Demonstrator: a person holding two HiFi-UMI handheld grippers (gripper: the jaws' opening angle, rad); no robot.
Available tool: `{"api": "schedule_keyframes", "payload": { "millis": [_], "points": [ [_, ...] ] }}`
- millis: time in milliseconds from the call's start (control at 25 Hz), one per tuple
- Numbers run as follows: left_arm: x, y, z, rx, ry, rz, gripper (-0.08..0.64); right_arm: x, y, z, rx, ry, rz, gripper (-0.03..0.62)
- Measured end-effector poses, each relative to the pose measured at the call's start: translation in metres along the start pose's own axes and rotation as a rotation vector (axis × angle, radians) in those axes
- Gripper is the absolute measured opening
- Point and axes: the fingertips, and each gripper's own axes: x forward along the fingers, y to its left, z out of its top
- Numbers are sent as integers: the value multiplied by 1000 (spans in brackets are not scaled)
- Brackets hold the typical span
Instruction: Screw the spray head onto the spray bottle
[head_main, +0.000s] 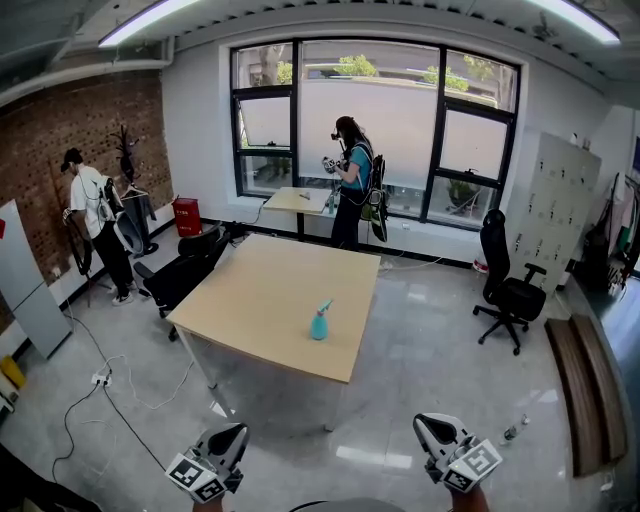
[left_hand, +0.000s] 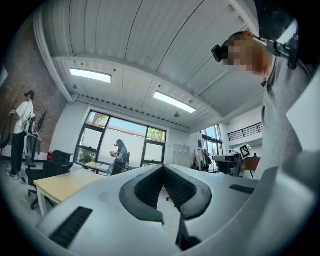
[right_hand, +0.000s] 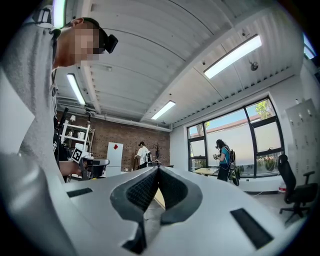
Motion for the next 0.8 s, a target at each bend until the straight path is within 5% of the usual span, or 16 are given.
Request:
{"api": "schedule_keyframes", "payload": {
  "millis": [440,800],
  "points": [
    [30,8,-28,-47,21,-43,5,4,-15,-16,43,12,-16,5],
    [112,38,-56,-92,81,-66,5,66,-91,-38,103,26,11,5]
  ]
}}
